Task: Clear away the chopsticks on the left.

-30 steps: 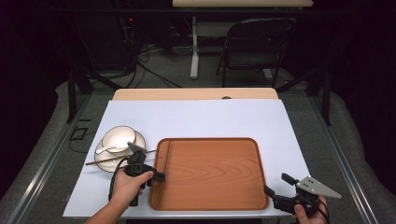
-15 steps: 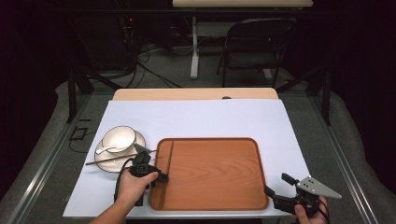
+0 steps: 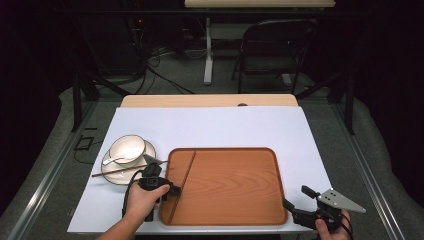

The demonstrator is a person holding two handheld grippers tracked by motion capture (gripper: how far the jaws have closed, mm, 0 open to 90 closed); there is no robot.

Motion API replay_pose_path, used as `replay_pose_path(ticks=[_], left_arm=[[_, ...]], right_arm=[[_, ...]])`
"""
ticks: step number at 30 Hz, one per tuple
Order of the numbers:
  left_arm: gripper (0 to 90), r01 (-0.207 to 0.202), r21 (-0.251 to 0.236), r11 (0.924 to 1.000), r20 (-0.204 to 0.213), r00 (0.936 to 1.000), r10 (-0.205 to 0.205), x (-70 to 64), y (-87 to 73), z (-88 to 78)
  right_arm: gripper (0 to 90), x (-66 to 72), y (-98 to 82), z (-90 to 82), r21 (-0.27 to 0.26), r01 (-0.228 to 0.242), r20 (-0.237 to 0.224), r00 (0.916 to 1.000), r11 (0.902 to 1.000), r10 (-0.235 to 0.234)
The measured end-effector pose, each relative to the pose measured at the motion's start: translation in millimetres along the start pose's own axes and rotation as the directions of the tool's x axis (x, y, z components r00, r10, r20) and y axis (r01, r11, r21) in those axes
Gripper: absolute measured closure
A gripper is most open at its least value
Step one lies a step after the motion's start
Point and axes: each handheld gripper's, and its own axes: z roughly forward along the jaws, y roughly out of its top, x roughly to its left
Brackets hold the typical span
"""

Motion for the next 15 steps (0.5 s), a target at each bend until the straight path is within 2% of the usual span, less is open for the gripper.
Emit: replay_pose_path(ticks=[1,2,3,5,8,10,15], left_arm=[[78.3,-0.003,-0.003,1.0000,0.000,1.0000,0.003,-1.9,-0.2,-2.0],[77.2,-0.007,-0.031,0.9995,0.002,1.0000,0.007,-4.3,-1.5,-2.9],[76.0,-0.033,-0.014,0.9994,-0.003,0.9995,0.033,-6.1,-1.1,-7.8],[73.2,-0.065,-0.045,0.9969,-0.010,0.9979,0.065,-11.9,-3.0,-14.7],[67.2,-0.126,-0.094,0.9876,-0.025,0.9920,0.124,-18.3,-4.8,-27.3],[64.9,-0.138,-0.113,0.9839,-0.020,0.9904,0.137,-20.7,-5.4,-36.6],[62.7,-0.170,-0.156,0.9730,-0.049,0.9852,0.164,-22.6,-6.9,-58.2]], right_arm=[[14.7,0.1,0.0,0.0,0.001,-0.002,0.000,1.0000,1.0000,0.002],[14.7,0.1,0.0,0.0,0.001,-0.003,0.000,1.0000,1.0000,0.003],[14.7,0.0,0.0,0.1,0.001,-0.003,0.001,1.0000,1.0000,0.003],[14.7,-0.1,-0.1,0.0,0.001,-0.003,0.001,1.0000,1.0000,0.003],[14.7,0.2,0.0,0.0,0.000,-0.009,0.002,1.0000,1.0000,0.009],[14.7,0.2,0.0,0.0,0.000,-0.009,0.002,1.0000,1.0000,0.009],[14.7,0.1,0.1,0.1,0.000,-0.007,0.002,1.0000,1.0000,0.007]])
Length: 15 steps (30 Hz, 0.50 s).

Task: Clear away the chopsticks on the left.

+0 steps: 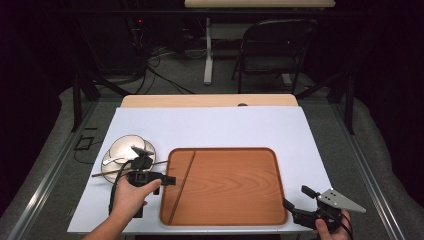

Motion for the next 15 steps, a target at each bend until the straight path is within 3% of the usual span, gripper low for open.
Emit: replay_pose_path(ticks=[4,6,8,10,12,14,15], left_arm=[[62.0,-0.024,-0.027,0.9993,-0.033,0.9992,0.023,3.4,-0.5,-14.4],[61.2,-0.061,-0.044,0.9972,-0.065,0.9962,0.058,6.4,-1.7,-20.3],[58.2,-0.120,-0.082,0.9893,-0.103,0.9883,0.112,9.3,-4.0,-24.2],[56.0,-0.199,-0.098,0.9749,-0.155,0.9708,0.183,11.5,-6.8,-27.5],[54.7,-0.271,-0.095,0.9579,-0.202,0.9475,0.248,12.0,-9.6,-30.7],[53.1,-0.345,-0.084,0.9350,-0.243,0.9171,0.316,11.6,-12.9,-32.5],[52.7,-0.384,-0.066,0.9209,-0.263,0.8971,0.355,11.1,-14.5,-33.3]], right_arm=[[14.7,0.1,-0.1,-0.3,0.000,-0.004,0.000,1.0000,1.0000,0.004],[14.7,0.0,-0.1,-0.1,0.000,-0.003,0.000,1.0000,1.0000,0.003],[14.7,0.2,0.0,-0.2,0.000,-0.003,0.000,1.0000,1.0000,0.003],[14.7,0.3,0.0,-0.3,0.000,-0.005,0.000,1.0000,1.0000,0.005],[14.7,0.2,0.0,-0.2,0.000,-0.004,0.001,1.0000,1.0000,0.004],[14.7,0.2,0.0,-0.1,0.000,-0.004,0.001,1.0000,1.0000,0.004],[14.7,0.1,0.0,0.2,-0.001,-0.002,0.001,1.0000,1.0000,0.002]])
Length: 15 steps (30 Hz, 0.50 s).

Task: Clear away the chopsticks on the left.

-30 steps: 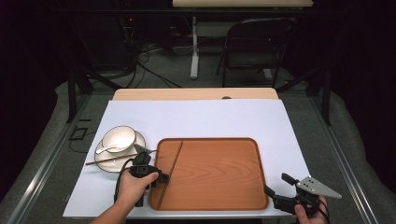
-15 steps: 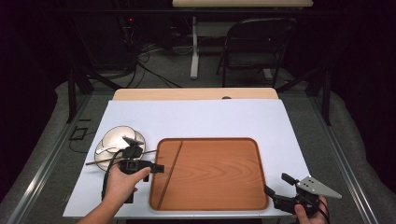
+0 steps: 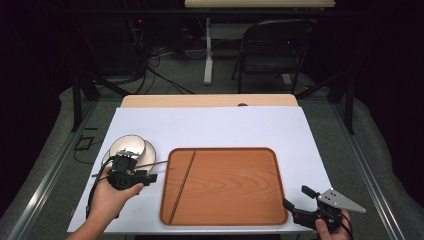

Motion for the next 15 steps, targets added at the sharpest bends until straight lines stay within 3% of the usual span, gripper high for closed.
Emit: replay_pose_path(ticks=[2,3,5,7,9,12,13,15], left_arm=[[52.5,-0.099,0.005,0.9951,-0.052,0.9938,0.099,-2.1,-2.8,-1.5],[52.6,-0.150,0.020,0.9884,-0.085,0.9848,0.152,-2.8,-4.1,-2.4],[53.0,-0.238,0.033,0.9706,-0.121,0.9631,0.241,-3.6,-7.2,-3.1],[53.5,-0.313,0.054,0.9482,-0.162,0.9343,0.318,-4.3,-10.0,-3.1],[53.7,-0.385,0.079,0.9196,-0.210,0.8954,0.393,-4.7,-12.4,-3.3],[53.9,-0.490,0.115,0.8641,-0.262,0.8242,0.502,-4.6,-16.0,-3.3],[53.9,-0.525,0.130,0.8413,-0.273,0.7969,0.539,-4.7,-17.3,-3.4],[53.8,-0.589,0.159,0.7926,-0.304,0.7345,0.607,-5.5,-20.9,-2.9]], right_arm=[[14.7,-0.1,0.0,0.1,0.001,-0.002,-0.001,1.0000,1.0000,0.002],[14.7,-0.1,0.0,0.1,0.001,-0.002,0.000,1.0000,1.0000,0.002],[14.7,-0.2,0.0,0.0,0.000,-0.001,0.000,1.0000,1.0000,0.001],[14.7,-0.3,0.0,-0.1,0.001,-0.002,-0.001,1.0000,1.0000,0.002],[14.7,-0.3,0.0,-0.2,0.002,-0.005,-0.001,1.0000,1.0000,0.005],[14.7,-0.4,0.0,-0.3,0.001,-0.006,-0.001,1.0000,1.0000,0.006],[14.7,-0.5,-0.1,-0.2,0.000,-0.007,-0.001,1.0000,1.0000,0.007],[14.7,-0.5,-0.1,-0.2,-0.001,-0.007,-0.001,1.0000,1.0000,0.007]])
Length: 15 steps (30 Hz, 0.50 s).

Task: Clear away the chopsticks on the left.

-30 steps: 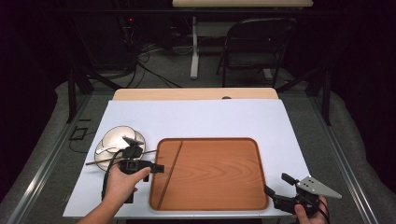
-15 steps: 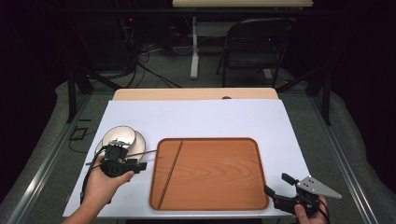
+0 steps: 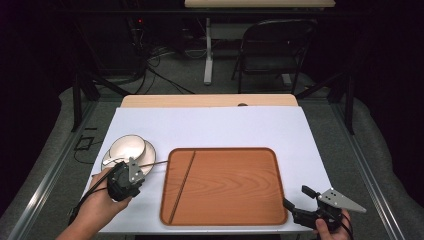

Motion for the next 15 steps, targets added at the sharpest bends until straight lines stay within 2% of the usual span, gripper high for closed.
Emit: replay_pose_path(ticks=[2,3,8,11,15], left_arm=[[53.6,-0.086,0.004,0.9963,-0.039,0.9955,0.086,-2.3,-2.6,0.6],[53.0,-0.115,0.005,0.9934,-0.049,0.9922,0.115,-3.1,-4.0,0.9],[51.3,-0.198,0.004,0.9802,-0.082,0.9768,0.198,-3.7,-13.0,3.9],[51.4,-0.227,0.008,0.9740,-0.090,0.9699,0.226,-0.1,-18.9,5.0],[52.3,-0.224,0.024,0.9742,-0.090,0.9700,0.226,6.5,-25.7,5.8]], right_arm=[[14.7,0.0,0.0,0.0,0.000,0.000,0.000,1.0000,1.0000,0.000],[14.7,0.0,0.0,0.0,0.000,0.000,0.000,1.0000,1.0000,0.000],[14.7,0.0,0.0,-0.2,-0.001,0.000,0.000,1.0000,1.0000,0.000],[14.7,-0.2,0.0,-0.1,0.001,0.000,0.000,1.0000,1.0000,0.000],[14.7,0.0,0.0,-0.2,0.000,-0.001,0.000,1.0000,1.0000,0.001]])
